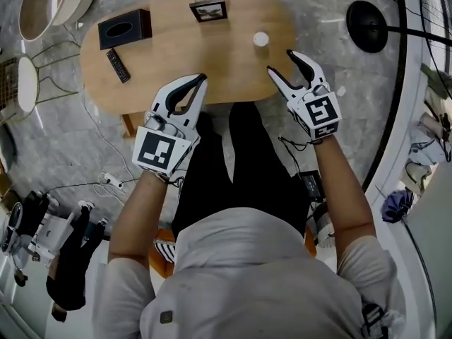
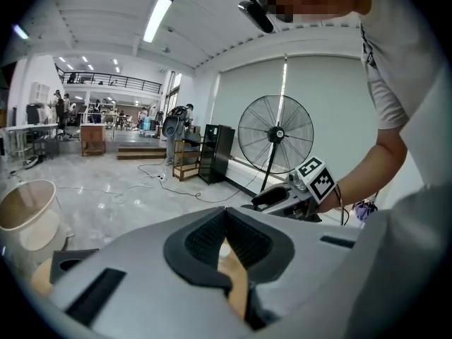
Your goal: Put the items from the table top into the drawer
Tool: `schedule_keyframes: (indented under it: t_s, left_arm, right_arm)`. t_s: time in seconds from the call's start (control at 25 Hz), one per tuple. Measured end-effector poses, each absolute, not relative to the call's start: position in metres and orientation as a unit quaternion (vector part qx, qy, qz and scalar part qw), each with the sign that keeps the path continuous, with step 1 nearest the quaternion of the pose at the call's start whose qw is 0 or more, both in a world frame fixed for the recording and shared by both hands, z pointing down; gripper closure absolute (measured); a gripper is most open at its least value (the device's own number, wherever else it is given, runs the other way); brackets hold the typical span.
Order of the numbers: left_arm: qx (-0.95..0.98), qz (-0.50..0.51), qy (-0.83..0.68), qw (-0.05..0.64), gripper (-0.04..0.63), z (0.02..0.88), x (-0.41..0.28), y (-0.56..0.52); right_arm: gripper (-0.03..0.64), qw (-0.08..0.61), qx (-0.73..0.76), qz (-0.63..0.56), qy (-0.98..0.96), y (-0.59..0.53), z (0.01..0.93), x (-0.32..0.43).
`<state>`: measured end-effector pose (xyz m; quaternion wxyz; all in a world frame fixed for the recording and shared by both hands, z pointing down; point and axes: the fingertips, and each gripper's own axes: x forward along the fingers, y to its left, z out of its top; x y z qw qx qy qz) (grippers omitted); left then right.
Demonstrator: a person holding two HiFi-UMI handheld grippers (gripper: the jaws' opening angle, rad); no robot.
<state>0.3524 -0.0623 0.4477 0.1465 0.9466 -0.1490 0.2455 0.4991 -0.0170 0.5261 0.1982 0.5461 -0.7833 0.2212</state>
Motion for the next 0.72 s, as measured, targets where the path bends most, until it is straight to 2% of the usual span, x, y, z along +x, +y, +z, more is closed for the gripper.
schedule_keyframes:
  t_s: [0.72]
  left_arm:
    - [0.931, 0.288, -0.125, 0.186, 0.586, 0.635, 0.391, -0.072]
  right_arm:
    - [0.330, 0.280, 0.503, 0.268, -0.772, -0.045, 0.758, 0.521]
